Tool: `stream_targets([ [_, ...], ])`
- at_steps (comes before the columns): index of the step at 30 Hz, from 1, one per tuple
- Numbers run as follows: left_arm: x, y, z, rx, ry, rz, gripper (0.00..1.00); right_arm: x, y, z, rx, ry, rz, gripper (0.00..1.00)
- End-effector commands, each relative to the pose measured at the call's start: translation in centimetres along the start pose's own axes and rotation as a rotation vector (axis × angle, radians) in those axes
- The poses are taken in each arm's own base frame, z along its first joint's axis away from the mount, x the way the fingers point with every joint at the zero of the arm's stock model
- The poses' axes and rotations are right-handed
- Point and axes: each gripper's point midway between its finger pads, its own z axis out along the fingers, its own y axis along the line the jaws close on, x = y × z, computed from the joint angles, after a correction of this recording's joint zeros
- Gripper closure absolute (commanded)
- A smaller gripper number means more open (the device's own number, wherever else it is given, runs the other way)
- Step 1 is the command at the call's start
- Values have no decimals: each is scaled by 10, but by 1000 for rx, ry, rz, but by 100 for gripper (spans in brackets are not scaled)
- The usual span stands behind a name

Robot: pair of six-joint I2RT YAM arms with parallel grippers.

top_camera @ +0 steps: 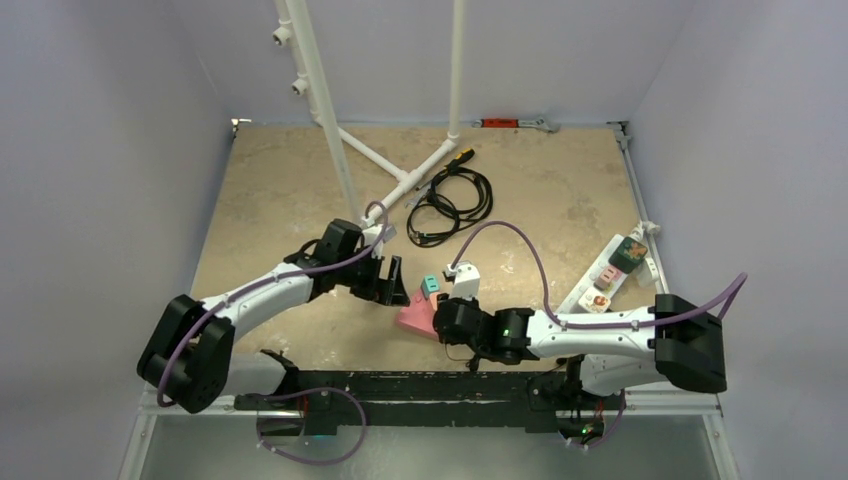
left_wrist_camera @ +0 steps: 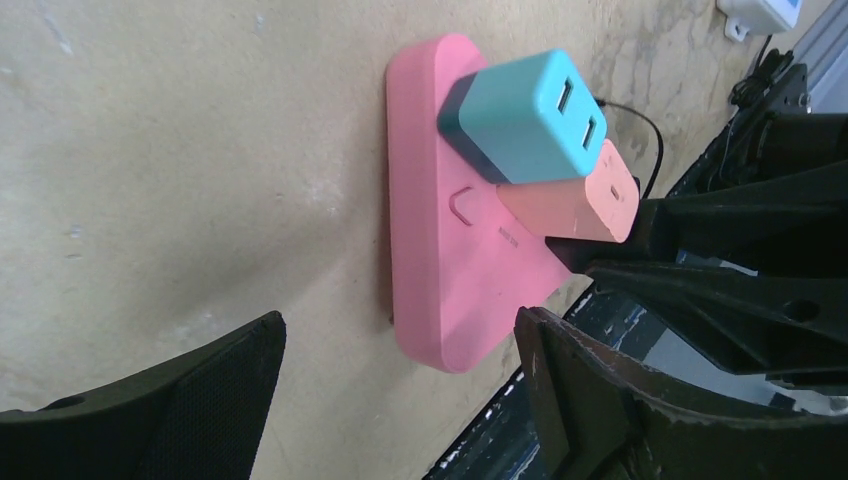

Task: Pull the plug off the socket
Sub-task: Move the socket to the center of the board.

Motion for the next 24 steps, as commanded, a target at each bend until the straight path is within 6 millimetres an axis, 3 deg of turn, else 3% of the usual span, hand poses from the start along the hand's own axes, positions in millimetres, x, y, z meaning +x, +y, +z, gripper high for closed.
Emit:
stream_targets([
  [1,8,-18,10,89,38,0,15,-15,0,0,3,-62,42,88],
  [8,34,-17,25,82,145,-16,18,-14,-1,2,11,-62,61,88],
  [15,41,-10,28,53,181,-36,25,-16,-4,-4,1,-71,86,87],
  [19,44,-13,30,80,197,-46,33,-18,-2,-4,-7,-80,85,81],
  [24,50,-14,32,97,225,-62,39,-19,-1,-3,2,-79,68,67],
])
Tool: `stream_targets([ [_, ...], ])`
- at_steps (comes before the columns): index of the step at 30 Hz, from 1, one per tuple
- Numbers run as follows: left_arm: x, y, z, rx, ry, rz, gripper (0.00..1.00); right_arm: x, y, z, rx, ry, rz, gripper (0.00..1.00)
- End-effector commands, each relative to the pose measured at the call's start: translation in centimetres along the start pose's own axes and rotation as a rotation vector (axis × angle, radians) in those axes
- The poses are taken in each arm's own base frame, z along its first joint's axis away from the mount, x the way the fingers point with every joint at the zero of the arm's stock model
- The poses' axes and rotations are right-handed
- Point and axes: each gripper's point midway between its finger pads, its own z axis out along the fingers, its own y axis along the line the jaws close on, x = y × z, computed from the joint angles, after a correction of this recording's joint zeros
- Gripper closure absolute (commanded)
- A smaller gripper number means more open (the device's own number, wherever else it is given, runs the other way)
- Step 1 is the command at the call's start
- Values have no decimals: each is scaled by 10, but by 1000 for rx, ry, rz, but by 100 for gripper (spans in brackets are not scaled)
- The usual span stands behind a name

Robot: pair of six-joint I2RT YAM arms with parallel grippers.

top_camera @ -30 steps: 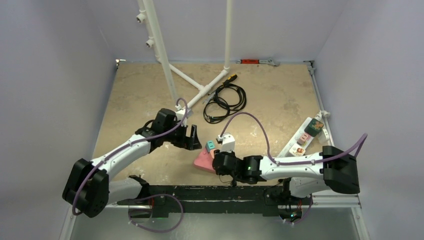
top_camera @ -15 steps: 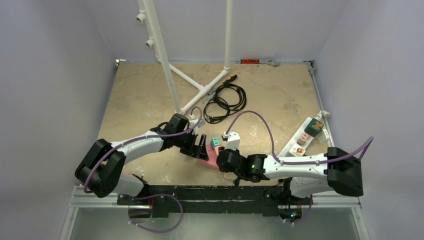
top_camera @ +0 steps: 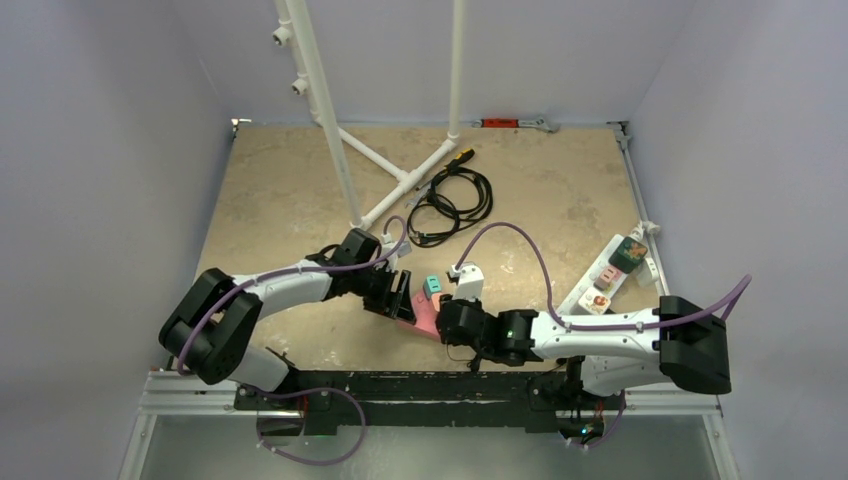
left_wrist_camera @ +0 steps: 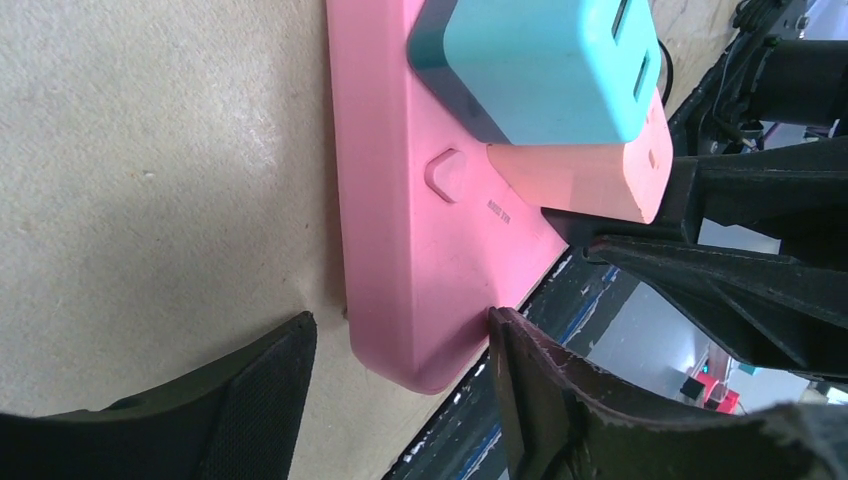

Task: Pull the plug off the socket
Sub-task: Move the socket to the center of the board, then remove the plug from the socket.

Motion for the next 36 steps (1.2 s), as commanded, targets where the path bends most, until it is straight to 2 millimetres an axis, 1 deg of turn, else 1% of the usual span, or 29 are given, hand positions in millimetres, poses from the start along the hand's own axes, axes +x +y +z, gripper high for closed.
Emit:
stream_targets([
  [1,7,-1,4,20,32,-11,40,-19,6,0,0,-67,37,63],
  [4,8,0,5,20,42,-17,43,-23,8,-1,3,-75,31,54],
  [9,10,-2,5,33,52,-21,44,-24,14,-5,-37,-67,30,52],
  [11,9,-3,5,36,49,-19,48,-23,18,-7,-72,-63,20,53],
  [14,10,-2,6,38,54,-22,52,-21,23,-9,-114,-57,16,53],
  [19,10,-1,6,30,56,-23,60,-17,24,-6,-116,-45,9,55],
  [26,10,0,7,16,52,-20,70,-13,11,3,-13,-38,2,58],
  [31,7,3,6,-3,47,-12,82,-17,8,3,26,-38,3,62],
  [34,5,3,4,-12,37,-4,87,-18,9,2,32,-32,2,64],
  [36,3,3,3,-23,29,4,90,-15,7,1,38,-24,6,69],
])
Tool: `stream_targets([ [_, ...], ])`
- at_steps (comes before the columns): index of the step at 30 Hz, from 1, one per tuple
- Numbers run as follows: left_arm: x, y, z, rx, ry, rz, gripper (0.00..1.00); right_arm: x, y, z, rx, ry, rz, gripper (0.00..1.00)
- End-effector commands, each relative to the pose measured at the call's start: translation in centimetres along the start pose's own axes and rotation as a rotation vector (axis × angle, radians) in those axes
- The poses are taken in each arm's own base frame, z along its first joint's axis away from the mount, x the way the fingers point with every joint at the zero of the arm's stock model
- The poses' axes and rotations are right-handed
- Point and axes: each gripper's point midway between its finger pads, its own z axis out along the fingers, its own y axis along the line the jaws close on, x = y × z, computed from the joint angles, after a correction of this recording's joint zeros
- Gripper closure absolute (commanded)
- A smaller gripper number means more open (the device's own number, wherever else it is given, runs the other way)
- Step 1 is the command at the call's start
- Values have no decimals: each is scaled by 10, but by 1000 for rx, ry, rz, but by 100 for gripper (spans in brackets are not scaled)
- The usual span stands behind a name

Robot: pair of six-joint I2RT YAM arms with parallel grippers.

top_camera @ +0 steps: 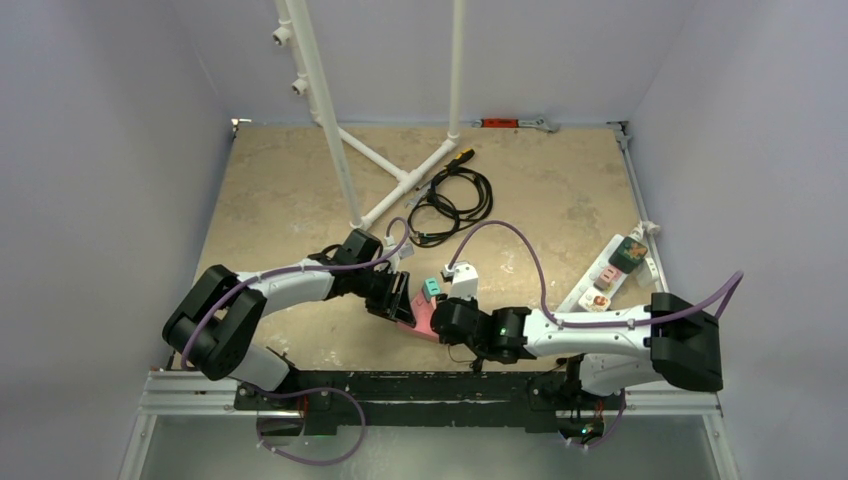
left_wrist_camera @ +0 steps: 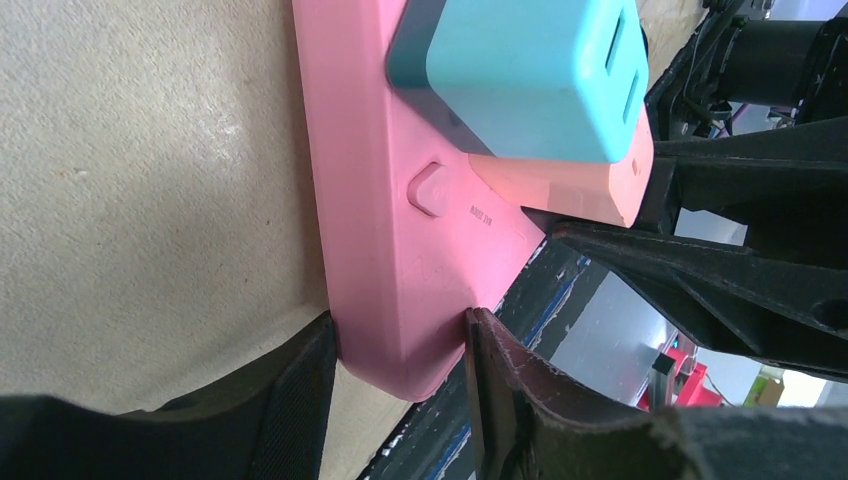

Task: Pull the plug off the socket
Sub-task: Remove the plug from the socket.

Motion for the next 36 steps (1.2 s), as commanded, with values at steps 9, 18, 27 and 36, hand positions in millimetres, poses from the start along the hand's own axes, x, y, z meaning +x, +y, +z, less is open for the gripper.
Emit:
stream_targets([
  [9,-7,16,-7,-132,-25,57,100,-22,14,-13,-57,-47,80,83],
  [18,-8,18,-9,-145,-25,66,100,-13,13,-9,-60,-25,53,93],
  [27,-6,26,-9,-184,-19,58,100,-2,7,-2,-86,2,87,100],
  [36,-9,29,-9,-207,-24,57,100,-3,3,2,-92,10,81,100],
])
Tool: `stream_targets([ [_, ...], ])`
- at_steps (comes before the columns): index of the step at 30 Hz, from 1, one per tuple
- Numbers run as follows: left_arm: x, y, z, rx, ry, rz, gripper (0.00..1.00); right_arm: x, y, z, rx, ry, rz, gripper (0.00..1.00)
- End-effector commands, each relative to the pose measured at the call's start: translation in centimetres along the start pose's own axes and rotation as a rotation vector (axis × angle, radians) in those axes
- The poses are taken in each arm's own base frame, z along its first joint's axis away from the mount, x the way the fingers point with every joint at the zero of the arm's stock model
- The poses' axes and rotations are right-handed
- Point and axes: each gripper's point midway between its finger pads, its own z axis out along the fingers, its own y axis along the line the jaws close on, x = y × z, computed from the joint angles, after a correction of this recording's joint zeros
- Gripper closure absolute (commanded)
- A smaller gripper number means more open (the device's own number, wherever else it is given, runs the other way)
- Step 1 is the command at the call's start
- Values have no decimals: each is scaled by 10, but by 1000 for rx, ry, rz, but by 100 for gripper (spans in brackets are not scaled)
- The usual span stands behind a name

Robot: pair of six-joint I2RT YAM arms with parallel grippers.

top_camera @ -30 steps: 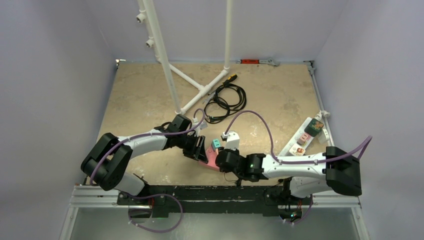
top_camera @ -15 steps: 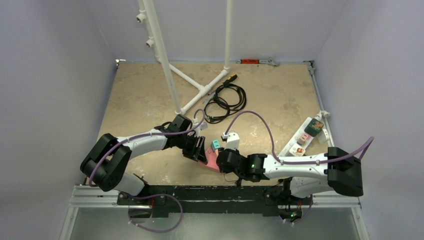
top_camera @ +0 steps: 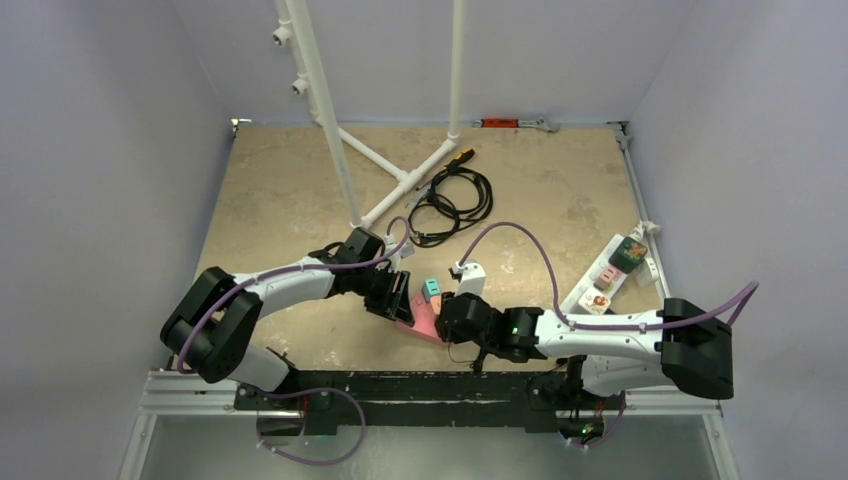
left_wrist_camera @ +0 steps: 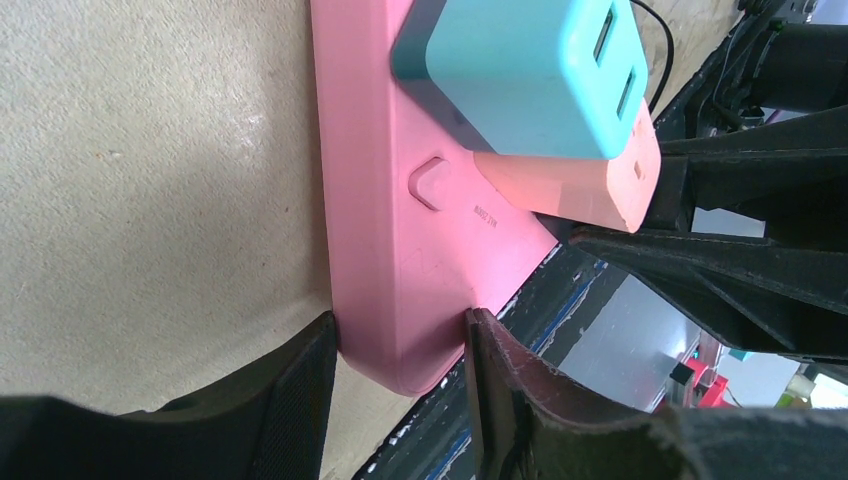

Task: Pull the plug off the socket
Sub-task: Remove the plug from the socket.

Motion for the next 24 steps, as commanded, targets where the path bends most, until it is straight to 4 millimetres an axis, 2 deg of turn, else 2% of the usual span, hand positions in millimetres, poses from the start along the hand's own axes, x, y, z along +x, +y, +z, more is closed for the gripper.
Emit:
stream_targets([
  [1,-6,24,-2,-128,-26,49,100,-4,1,3,8,-9,-6,100],
  [5,-7,24,-2,-131,-26,47,100,-9,-5,10,83,-24,-42,100],
  [13,-7,25,-2,-135,-27,44,100,2,1,19,141,0,-72,100],
  [19,-7,26,-2,-137,-27,45,100,14,-2,24,233,25,-92,100],
  [24,-7,26,-2,-140,-27,45,100,16,2,23,214,34,-80,100],
])
